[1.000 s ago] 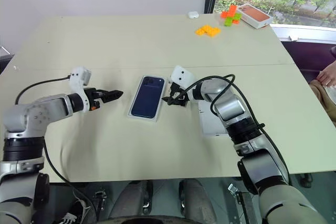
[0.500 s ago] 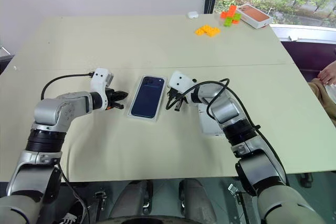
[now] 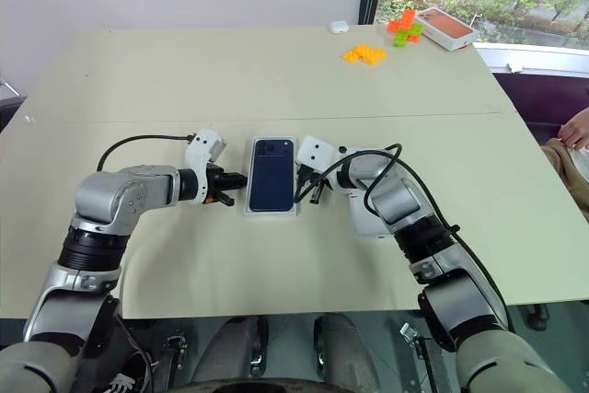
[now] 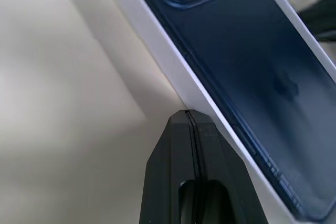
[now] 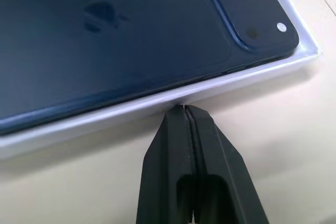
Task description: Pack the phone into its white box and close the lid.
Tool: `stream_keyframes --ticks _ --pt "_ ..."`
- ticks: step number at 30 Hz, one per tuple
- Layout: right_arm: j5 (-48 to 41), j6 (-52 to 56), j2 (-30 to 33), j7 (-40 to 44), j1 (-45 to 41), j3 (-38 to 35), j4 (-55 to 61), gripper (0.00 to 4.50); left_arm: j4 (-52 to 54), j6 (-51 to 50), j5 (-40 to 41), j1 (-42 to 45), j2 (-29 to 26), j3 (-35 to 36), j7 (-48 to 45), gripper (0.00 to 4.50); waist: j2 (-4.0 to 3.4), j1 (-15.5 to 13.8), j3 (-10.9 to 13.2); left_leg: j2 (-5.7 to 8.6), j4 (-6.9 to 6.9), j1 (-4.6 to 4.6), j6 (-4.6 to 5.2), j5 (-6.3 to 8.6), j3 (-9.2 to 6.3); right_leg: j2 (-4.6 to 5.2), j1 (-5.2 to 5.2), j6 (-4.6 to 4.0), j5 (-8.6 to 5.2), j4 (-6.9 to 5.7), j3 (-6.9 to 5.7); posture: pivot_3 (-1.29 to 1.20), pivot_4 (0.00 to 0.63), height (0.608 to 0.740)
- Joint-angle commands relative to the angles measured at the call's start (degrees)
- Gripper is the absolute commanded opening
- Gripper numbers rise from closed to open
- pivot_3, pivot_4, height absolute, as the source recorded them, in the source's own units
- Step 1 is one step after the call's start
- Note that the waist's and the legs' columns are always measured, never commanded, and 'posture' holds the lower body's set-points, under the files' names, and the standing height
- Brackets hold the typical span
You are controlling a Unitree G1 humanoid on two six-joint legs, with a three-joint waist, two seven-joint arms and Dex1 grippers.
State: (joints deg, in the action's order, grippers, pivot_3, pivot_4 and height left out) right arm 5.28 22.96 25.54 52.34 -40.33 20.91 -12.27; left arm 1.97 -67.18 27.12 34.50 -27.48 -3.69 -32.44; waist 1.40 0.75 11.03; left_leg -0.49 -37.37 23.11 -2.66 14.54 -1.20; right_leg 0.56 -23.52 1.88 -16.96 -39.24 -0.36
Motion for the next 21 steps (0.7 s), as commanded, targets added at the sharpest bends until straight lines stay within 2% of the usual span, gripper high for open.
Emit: stream_keyframes --ticks 1,9,16,21 --pt "-0.26 -0.49 1.07 1.98 0.34 0.26 3.12 0.04 2.8 -0.69 1.99 0.01 0.91 -0.12 -1.48 0.0 0.0 -0.02 0.0 0.0 0.0 0.0 0.0 0.0 0.0 0.0 0.0 0.0 0.0 0.0 0.0 0.0 0.15 0.74" --pt "-0.31 -0.08 1.89 3.75 1.05 0.5 5.01 0.04 0.74 0.99 -0.03 0.09 1.2 0.66 -0.15 0.0 0.0 -0.01 0.0 0.0 -0.01 -0.01 0.0 0.0 0.0 0.0 0.01 0.0 0.0 -0.01 0.0 0.0 0.15 0.74" --pt "0.17 -0.76 1.66 3.19 0.96 0.32 4.08 0.04 1.4 -1.09 2.85 0.59 3.13 5.07 -0.39 0.0 0.0 0.0 0.0 0.0 -0.01 0.0 0.0 0.0 0.0 0.0 0.0 0.0 0.0 -0.01 0.0 0.0 0.15 0.74" --pt "-0.98 -0.9 2.78 3.41 -0.12 -2.01 3.39 0.04 2.15 -0.23 2.8 -0.12 0.96 6.57 -1.55 0.0 0.0 0.06 0.0 -0.01 -0.01 -0.01 0.0 0.0 0.0 0.0 0.0 0.0 0.0 -0.01 0.0 0.0 0.15 0.74"
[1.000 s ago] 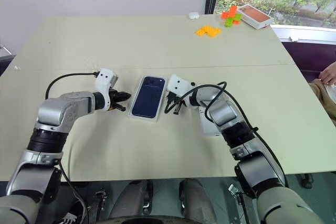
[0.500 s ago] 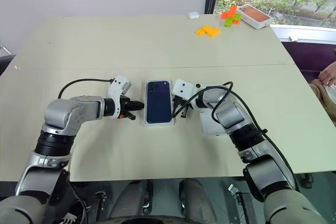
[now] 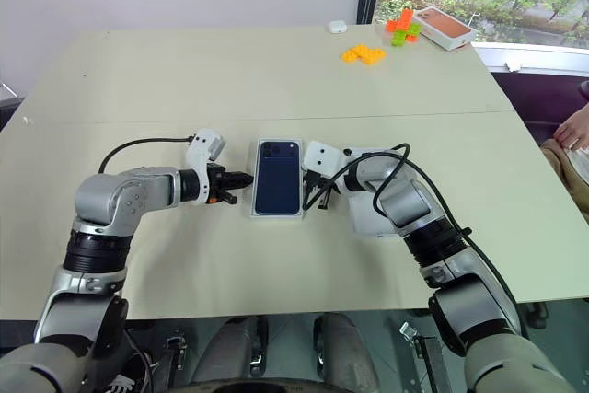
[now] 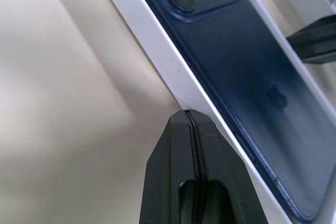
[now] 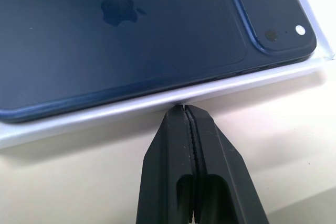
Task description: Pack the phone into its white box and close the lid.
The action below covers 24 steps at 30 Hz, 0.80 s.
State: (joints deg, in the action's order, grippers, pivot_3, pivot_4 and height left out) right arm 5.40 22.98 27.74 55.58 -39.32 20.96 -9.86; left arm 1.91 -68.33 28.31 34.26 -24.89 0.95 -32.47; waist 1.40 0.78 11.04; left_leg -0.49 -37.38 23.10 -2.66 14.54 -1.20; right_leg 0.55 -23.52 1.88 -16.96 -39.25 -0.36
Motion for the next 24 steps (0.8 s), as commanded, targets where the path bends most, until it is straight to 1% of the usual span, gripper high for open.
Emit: stream_keyframes --ticks 1,3,5,7,10,12,14,17,18,19,21,23,24 --pt "-1.56 -0.8 1.35 0.59 -1.47 -2.91 1.07 0.04 2.78 1.19 2.05 -0.24 -2.5 2.87 -2.1 0.0 0.0 0.07 0.0 0.0 0.0 0.0 0.0 0.0 0.0 0.0 0.0 0.0 0.0 0.0 0.0 0.0 0.15 0.74" --pt "-2.3 -0.63 2.55 1.51 -1.82 -3.93 1.7 0.04 3.55 0.92 2.94 -0.72 -3.92 3.9 -2.86 0.0 0.0 0.05 0.0 0.0 0.01 0.0 0.0 0.0 0.0 0.0 -0.01 0.0 0.0 0.0 0.0 0.0 0.15 0.74" --pt "-3.14 0.06 3.57 2.44 -2.31 -4.68 2.3 0.04 4.19 0.85 3.11 -1.62 -5.92 3.42 -4.03 0.0 0.0 0.02 0.0 0.0 0.01 0.0 0.0 0.0 0.0 0.0 -0.01 0.0 0.0 0.0 0.0 0.0 0.15 0.74" --pt "-4.46 1.27 4.52 2.94 -3.65 -6.45 2.57 0.04 4.32 4.17 2.08 -2.95 -7.83 3.65 -4.78 0.0 -0.01 0.18 0.01 0.0 0.02 -0.01 0.0 0.0 0.01 0.0 0.0 0.0 0.0 0.01 0.01 0.0 0.15 0.74" --pt "-5.86 2.94 4.41 2.6 -4.94 -8.18 2.06 0.04 2.97 6.8 1.79 -2.95 -8.31 4.91 -4.22 0.0 -0.01 0.0 0.01 -0.01 0.02 -0.01 0.0 0.0 0.0 0.0 -0.01 -0.01 0.0 0.0 0.01 0.0 0.15 0.74" --pt "-5.39 2.6 3.74 2.21 -4.17 -7.09 2.33 0.04 2.41 8.03 1.19 -3.37 -8.48 3.59 -4.44 0.0 0.0 -0.02 0.01 -0.01 0.01 -0.02 0.0 0.0 0.0 0.0 0.0 -0.01 0.01 -0.01 0.01 0.0 0.15 0.74" --pt "-3.87 1.24 2.9 1.2 -3.29 -5.31 2.02 0.04 1.3 8.59 0.74 -2.94 -7.28 2.91 -3.6 0.0 -0.01 -0.02 0.01 -0.01 0.01 -0.03 0.0 0.0 0.01 0.0 0.02 -0.01 0.01 0.0 0.01 0.0 0.15 0.74" --pt "2.56 -4.31 2.74 -1.99 -2.22 -0.24 -0.48 0.04 -2.66 12.6 -2.27 -0.84 -4.15 1.29 -1.02 0.0 -0.01 -0.17 0.01 0.0 -0.01 0.02 0.01 0.0 0.01 0.01 0.0 -0.01 0.01 0.01 0.0 0.0 0.15 0.74" --pt "5.85 -6.97 3.81 -2.99 -2.18 2.07 -1.42 0.04 -4.03 13.34 -3.75 0.16 -3.52 0.19 -0.01 0.0 -0.01 -0.18 0.01 0.01 -0.03 0.03 0.01 0.0 0.01 0.01 -0.01 -0.01 0.01 0.01 0.0 0.0 0.15 0.74" --pt "7.19 -8.13 4.1 -3.55 -2.07 2.98 -1.84 0.04 -5.09 13.1 -4.45 1.08 -2.84 -0.61 0.46 0.0 0.0 -0.19 0.01 0.01 -0.06 0.05 0.01 0.0 0.02 0.02 -0.01 0.0 0.01 0.0 0.0 0.0 0.15 0.74" --pt "4.71 -5.65 2.66 -1.93 -1.44 2.36 0.42 0.04 -6.99 11.34 -5.76 2.96 -1.39 -4.14 0.4 0.0 0.0 -0.11 0.0 0.02 -0.14 0.09 0.04 0.0 0.03 0.01 -0.03 0.07 0.05 0.0 0.01 0.0 0.15 0.74" --pt "4.1 -5.03 2.26 -1.42 -1.23 2.0 1.38 0.04 -6.53 12.89 -7.3 3.01 -1.32 -7.42 -1.14 0.0 0.0 0.01 0.0 0.02 -0.2 0.09 0.06 0.0 0.02 0.0 0.0 0.1 0.07 0.0 0.0 0.0 0.15 0.74" --pt "3.76 -4.45 2.27 -1.07 -1.1 1.7 1.62 0.04 -6.05 11.62 -6.47 2.99 -0.89 -7.32 -1.5 0.0 0.0 0.1 0.0 0.02 -0.21 0.08 0.07 0.01 0.03 0.0 0.01 0.11 0.07 -0.01 0.01 0.0 0.15 0.74"
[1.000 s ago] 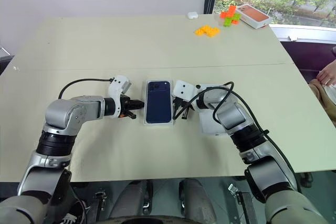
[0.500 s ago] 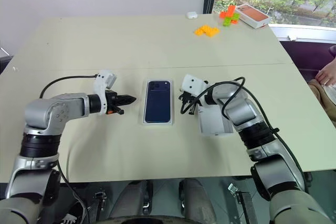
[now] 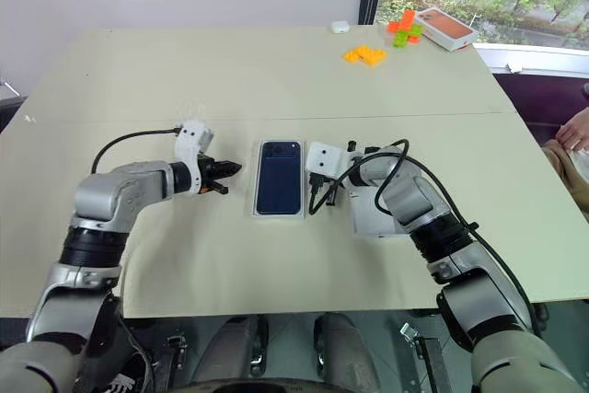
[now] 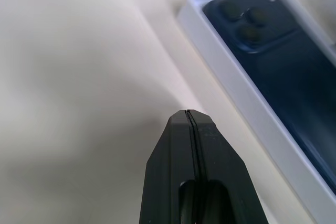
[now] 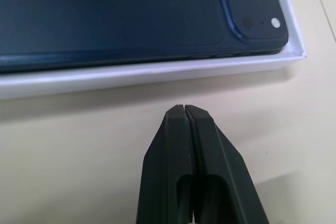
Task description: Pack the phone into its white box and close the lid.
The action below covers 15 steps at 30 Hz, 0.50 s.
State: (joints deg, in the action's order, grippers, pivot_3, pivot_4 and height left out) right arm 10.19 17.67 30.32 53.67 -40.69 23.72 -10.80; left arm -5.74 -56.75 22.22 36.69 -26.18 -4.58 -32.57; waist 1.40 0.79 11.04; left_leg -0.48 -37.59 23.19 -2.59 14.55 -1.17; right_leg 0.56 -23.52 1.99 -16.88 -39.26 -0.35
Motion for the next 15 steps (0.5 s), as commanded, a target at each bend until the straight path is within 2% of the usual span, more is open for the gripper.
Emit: stream_keyframes --ticks 1,10,15 --pt "-1.55 1.49 -0.25 1.33 0.42 -1.4 2.94 0.04 2.0 -0.38 0.1 0.5 0.62 -1.93 -1.97 0.0 0.0 0.1 0.0 -0.01 0.0 0.0 0.0 0.0 0.0 0.0 0.0 0.0 0.0 -0.01 0.01 0.0 0.15 0.74" --pt "-6.98 8.48 2.38 6.92 3.41 -4.36 10.89 0.04 6.58 -4.35 2.58 0.4 3.34 -2.91 -4.38 0.0 -0.01 -0.18 0.0 0.0 -0.25 0.1 0.11 0.06 -0.04 0.0 0.02 0.0 0.0 -0.05 -0.01 0.0 0.15 0.74" --pt "-5.92 7.54 5.46 6.77 4.81 -4.96 11.57 0.04 7.63 -5.24 2.85 0.17 5.01 -3.76 -4.49 0.0 -0.01 -0.12 0.0 -0.01 -0.39 0.12 0.18 0.1 -0.03 0.01 0.04 0.05 0.03 -0.08 -0.01 0.0 0.15 0.74"
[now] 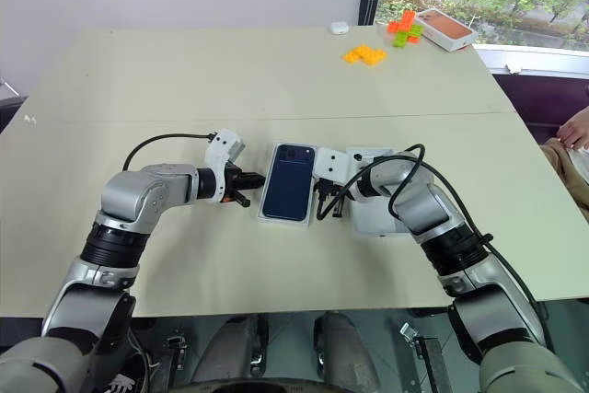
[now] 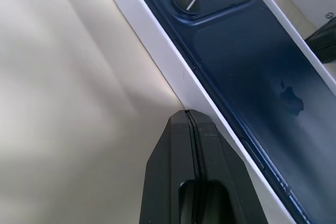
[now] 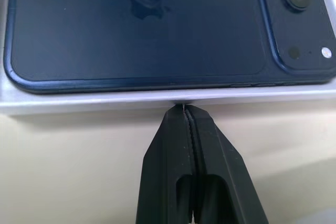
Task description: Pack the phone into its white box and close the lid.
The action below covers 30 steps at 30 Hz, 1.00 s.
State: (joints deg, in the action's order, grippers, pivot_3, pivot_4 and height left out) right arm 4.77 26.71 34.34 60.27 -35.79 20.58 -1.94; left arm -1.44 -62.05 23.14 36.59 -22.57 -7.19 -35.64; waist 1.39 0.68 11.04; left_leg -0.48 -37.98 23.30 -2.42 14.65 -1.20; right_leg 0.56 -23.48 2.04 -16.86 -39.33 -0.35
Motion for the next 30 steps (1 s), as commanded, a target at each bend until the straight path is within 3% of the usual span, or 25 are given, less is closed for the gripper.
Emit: stream_keyframes --ticks 1,15,29,30 --pt "-0.6 -1.71 2.11 0.41 0.18 -1.92 2.75 0.04 3.39 0.32 1.91 0.21 1.8 -1.08 -1.48 0.0 0.0 -0.07 0.0 0.0 0.0 -0.01 0.0 0.0 0.0 0.0 0.0 0.0 0.0 -0.02 0.0 0.0 0.15 0.74" --pt "-1.92 -2.48 5.53 2.18 1.21 -2.72 2.65 0.04 6.09 -2.01 3.51 -0.27 2.85 -0.05 -2.07 0.0 0.0 -0.08 0.0 0.0 -0.03 -0.01 0.0 0.0 0.0 -0.01 0.02 0.0 0.0 -0.04 0.0 0.0 0.15 0.74" --pt "-3.35 -3.52 5.7 0.62 -3.43 -6.48 -2.16 0.04 6.73 6.63 1.42 -2.25 -2.62 5.24 -1.86 0.0 -0.01 0.12 0.01 -0.02 -0.04 -0.03 0.0 0.0 0.0 -0.02 0.01 0.0 0.0 -0.07 0.0 0.0 0.15 0.74" --pt "-5.26 -1.7 4.9 0.82 -3.96 -7.86 -2.0 0.27 6.65 6.68 2.01 -2.41 -3.11 6.36 -2.03 0.25 -0.01 0.11 0.01 -0.02 -0.04 -0.03 0.0 0.0 0.0 -0.02 0.01 0.0 0.0 -0.07 0.0 0.0 0.15 0.74"
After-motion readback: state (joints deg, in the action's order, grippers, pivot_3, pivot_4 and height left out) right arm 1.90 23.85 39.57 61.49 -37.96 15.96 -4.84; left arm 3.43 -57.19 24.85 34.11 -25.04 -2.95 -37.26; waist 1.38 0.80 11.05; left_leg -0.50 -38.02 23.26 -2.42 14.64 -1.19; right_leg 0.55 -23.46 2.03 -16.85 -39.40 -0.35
